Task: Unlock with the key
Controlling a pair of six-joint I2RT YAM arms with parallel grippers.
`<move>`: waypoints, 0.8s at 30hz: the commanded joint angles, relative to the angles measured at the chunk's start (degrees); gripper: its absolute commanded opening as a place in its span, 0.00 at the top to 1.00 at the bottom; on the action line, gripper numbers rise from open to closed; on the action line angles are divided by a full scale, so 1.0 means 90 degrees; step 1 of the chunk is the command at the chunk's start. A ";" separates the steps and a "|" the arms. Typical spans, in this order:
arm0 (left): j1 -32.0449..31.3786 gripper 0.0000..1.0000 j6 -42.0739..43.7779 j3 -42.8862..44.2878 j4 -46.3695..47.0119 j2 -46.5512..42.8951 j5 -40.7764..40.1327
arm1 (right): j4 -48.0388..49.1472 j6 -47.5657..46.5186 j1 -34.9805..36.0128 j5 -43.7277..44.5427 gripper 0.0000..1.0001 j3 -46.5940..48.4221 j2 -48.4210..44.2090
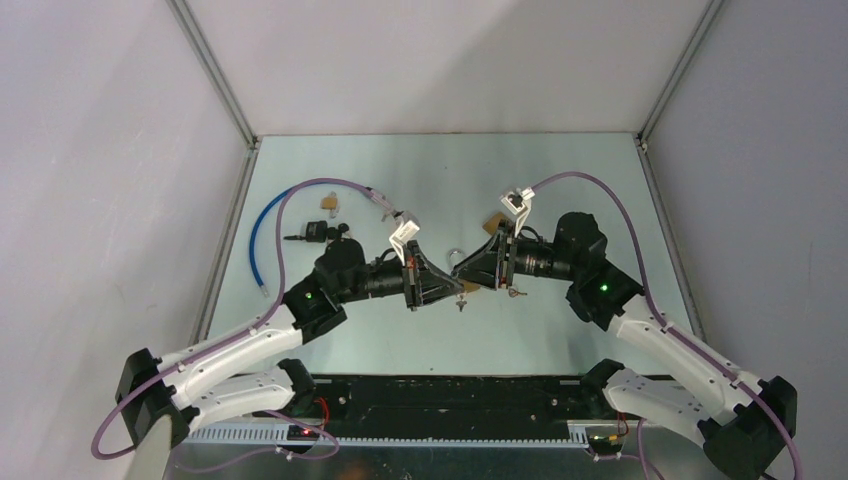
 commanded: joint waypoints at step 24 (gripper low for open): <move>0.0255 1.00 -0.0799 -0.0099 0.1226 -0.0052 -0.0089 | 0.1166 0.0799 0.0010 -0.0020 0.99 -0.0609 -0.0112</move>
